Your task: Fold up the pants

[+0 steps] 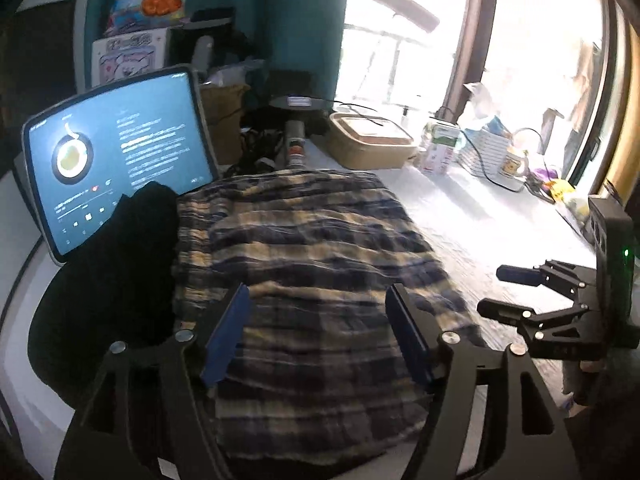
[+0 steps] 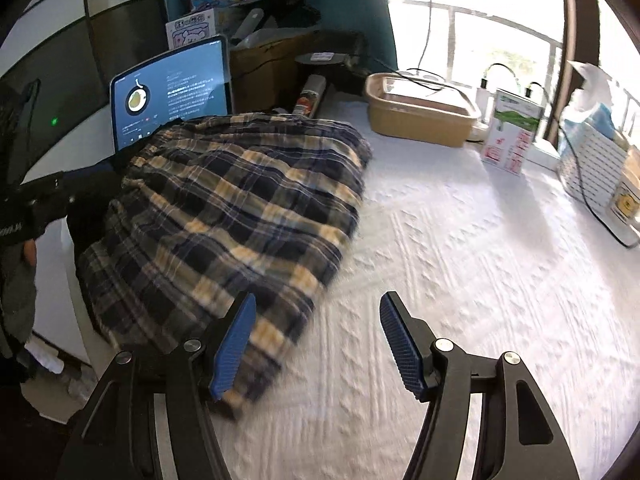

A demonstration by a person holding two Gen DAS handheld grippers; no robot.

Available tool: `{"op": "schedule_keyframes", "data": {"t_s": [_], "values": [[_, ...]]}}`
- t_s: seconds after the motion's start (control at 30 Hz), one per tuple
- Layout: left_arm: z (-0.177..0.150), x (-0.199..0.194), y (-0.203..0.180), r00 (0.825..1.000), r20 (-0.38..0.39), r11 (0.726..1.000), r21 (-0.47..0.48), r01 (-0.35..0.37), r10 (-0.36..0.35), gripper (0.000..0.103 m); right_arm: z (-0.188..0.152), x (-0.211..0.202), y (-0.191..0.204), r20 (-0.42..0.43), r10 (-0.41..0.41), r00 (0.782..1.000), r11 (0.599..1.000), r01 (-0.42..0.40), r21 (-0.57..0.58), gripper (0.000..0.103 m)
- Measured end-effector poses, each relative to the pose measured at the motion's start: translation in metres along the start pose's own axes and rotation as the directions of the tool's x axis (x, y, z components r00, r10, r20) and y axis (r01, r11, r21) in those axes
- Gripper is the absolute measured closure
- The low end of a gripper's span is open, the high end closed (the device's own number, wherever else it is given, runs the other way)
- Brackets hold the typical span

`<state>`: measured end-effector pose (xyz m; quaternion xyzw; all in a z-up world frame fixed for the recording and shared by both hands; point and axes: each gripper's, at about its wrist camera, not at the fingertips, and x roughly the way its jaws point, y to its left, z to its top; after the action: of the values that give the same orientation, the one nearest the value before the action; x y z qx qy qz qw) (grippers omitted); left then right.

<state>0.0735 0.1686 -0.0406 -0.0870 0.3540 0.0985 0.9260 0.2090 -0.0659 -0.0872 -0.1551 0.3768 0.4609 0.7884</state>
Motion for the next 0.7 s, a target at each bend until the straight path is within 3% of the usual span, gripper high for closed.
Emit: {"op": "schedule_keyframes", "data": {"t_s": [0.27, 0.4, 0.7], "values": [[-0.008, -0.020, -0.026, 0.998, 0.066, 0.999, 0.028, 0.014, -0.016, 0.030, -0.032, -0.038, -0.011, 0.045, -0.057, 0.997, 0.996, 0.054, 0.073, 0.033], [-0.012, -0.025, -0.040, 0.997, 0.077, 0.998, 0.067, 0.014, -0.019, 0.018, -0.044, -0.058, -0.012, 0.074, -0.082, 0.994, 0.992, 0.074, 0.101, 0.032], [-0.019, -0.054, -0.082, 0.987, 0.119, 0.990, 0.106, 0.091, -0.104, 0.008, -0.064, -0.111, -0.009, 0.153, -0.156, 0.976, 0.983, 0.138, 0.125, 0.031]]}}
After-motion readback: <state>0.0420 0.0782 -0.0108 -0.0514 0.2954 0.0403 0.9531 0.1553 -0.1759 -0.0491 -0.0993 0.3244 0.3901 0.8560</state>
